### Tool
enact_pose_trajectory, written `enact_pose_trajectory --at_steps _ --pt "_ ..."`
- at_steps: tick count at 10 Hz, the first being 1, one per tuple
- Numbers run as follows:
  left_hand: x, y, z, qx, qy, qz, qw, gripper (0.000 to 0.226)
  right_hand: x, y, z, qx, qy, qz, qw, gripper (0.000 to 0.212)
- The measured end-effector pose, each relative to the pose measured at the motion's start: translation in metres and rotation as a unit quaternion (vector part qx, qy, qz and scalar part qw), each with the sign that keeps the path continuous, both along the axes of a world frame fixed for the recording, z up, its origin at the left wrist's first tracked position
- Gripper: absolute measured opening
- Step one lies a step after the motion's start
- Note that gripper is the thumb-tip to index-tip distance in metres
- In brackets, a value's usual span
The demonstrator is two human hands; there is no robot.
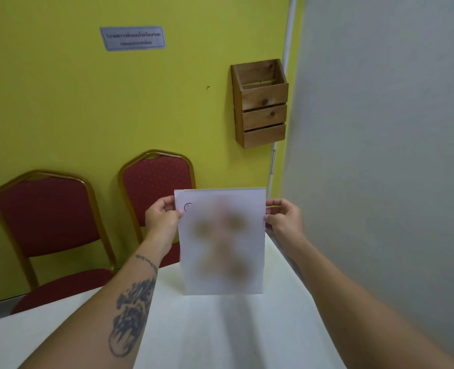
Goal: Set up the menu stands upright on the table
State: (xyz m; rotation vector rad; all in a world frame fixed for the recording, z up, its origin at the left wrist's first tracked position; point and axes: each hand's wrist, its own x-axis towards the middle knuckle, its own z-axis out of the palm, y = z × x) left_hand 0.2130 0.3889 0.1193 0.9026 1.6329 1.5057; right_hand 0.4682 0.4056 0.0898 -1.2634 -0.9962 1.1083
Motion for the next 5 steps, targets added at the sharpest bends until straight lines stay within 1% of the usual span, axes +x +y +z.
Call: enact_pose_trajectory --at_steps 1,2,3,4,5 --pt "0.000 -0.002 -0.004 -0.005 0.001 0.000 1.000 0.032 0.000 -0.004 0.001 0.004 -0.008 0.009 1.000 0.038" --pt "-0.005 -0.007 -0.010 -0.010 0.017 0.003 1.000 0.039 -0.001 -0.007 -0.001 0.015 0.002 0.009 1.000 0.040" --pt "-0.018 -0.023 -0.012 -0.010 0.022 0.008 1.000 0.037 -0.003 -0.017 0.000 0.030 0.007 0.001 1.000 0.040" --pt "-0.035 -0.041 -0.017 0.002 0.045 0.002 0.999 0.033 -0.005 -0.031 -0.004 0.033 -0.016 -0.038 0.999 0.043" --pt "-0.056 -0.066 -0.013 -0.006 0.105 -0.023 0.994 0.033 -0.017 -0.053 -0.006 0.032 -0.037 -0.057 0.997 0.041"
